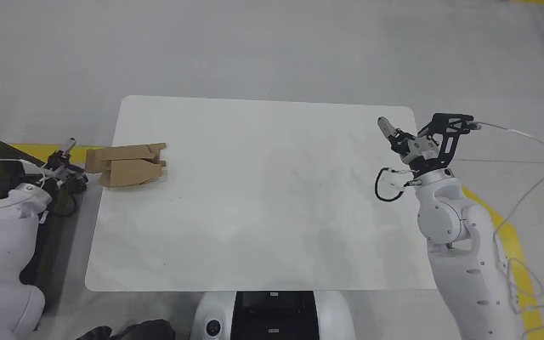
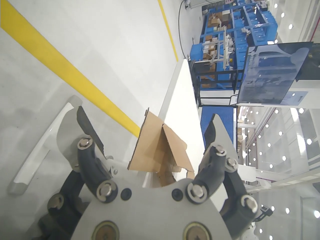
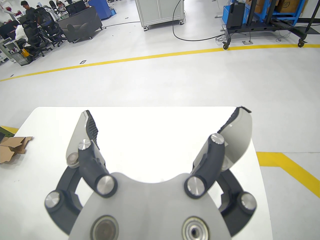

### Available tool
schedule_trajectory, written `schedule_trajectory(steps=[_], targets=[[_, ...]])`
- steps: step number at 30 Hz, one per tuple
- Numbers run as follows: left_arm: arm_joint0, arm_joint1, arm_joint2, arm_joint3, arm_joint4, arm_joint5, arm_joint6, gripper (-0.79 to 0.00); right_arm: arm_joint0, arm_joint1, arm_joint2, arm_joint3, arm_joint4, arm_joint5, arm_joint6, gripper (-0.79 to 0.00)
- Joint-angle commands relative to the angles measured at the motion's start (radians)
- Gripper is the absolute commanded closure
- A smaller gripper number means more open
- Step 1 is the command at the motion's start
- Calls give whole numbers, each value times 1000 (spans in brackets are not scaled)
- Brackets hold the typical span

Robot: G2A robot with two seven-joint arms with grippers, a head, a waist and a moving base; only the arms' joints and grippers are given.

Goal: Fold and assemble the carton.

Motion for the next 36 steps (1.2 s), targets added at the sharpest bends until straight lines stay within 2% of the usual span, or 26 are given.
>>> schedule_trajectory(steps=[1, 11, 16, 26, 33, 36], targets=[[4, 10, -18, -2, -8, -10, -2, -785, 0, 0, 0, 0, 0, 0, 0, -785], [44, 64, -83, -29, 30, -19, -5, -785, 0, 0, 0, 0, 0, 0, 0, -785], [90, 78, -101, -41, 50, -41, -70, -785, 0, 0, 0, 0, 0, 0, 0, -785], [151, 63, -131, -89, 31, -8, -69, -785, 0, 0, 0, 0, 0, 0, 0, -785], [138, 32, -107, -109, 114, 70, 19, -785, 0, 0, 0, 0, 0, 0, 0, -785], [130, 21, -101, -101, 141, 57, 9, -785, 0, 0, 0, 0, 0, 0, 0, -785]])
